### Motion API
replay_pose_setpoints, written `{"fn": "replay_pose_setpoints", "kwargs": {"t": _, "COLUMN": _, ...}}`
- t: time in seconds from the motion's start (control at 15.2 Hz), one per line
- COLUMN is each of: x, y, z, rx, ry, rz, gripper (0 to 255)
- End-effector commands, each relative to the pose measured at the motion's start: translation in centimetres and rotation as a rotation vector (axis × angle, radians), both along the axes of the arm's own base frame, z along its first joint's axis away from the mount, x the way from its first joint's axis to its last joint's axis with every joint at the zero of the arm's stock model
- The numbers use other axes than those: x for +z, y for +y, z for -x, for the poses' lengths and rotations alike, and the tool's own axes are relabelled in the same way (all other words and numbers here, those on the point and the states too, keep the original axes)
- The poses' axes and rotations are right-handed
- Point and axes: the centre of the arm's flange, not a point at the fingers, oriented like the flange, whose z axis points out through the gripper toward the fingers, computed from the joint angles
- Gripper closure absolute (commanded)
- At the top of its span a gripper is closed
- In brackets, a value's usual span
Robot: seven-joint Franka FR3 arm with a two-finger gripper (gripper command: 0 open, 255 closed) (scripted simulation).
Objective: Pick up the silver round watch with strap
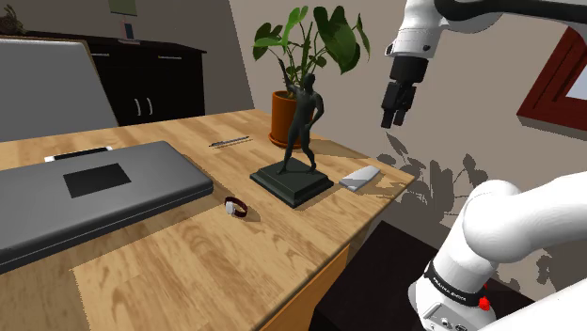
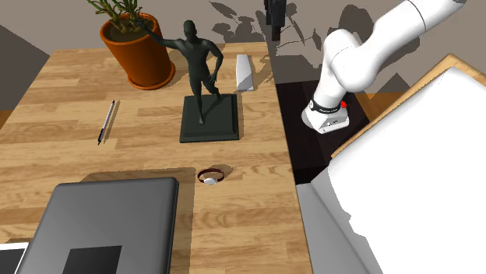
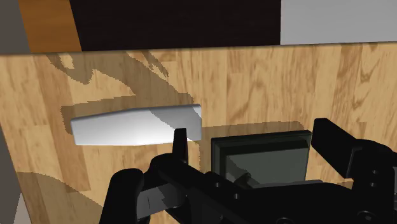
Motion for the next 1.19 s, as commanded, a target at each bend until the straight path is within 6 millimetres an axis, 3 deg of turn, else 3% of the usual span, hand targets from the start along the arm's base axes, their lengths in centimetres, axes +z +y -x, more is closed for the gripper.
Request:
{"fn": "replay_pose_setpoints", "kwargs": {"t": 0.0, "x": 0.0, "y": 0.0, "z": 0.0, "rx": 0.000, "ry": 0.000, "rz": 0.000, "gripper": 0}}
{"fn": "replay_pose_setpoints", "kwargs": {"t": 1.12, "x": -7.6, "y": 17.9, "z": -12.5, "rx": 0.002, "ry": 0.043, "rz": 0.027, "gripper": 0}}
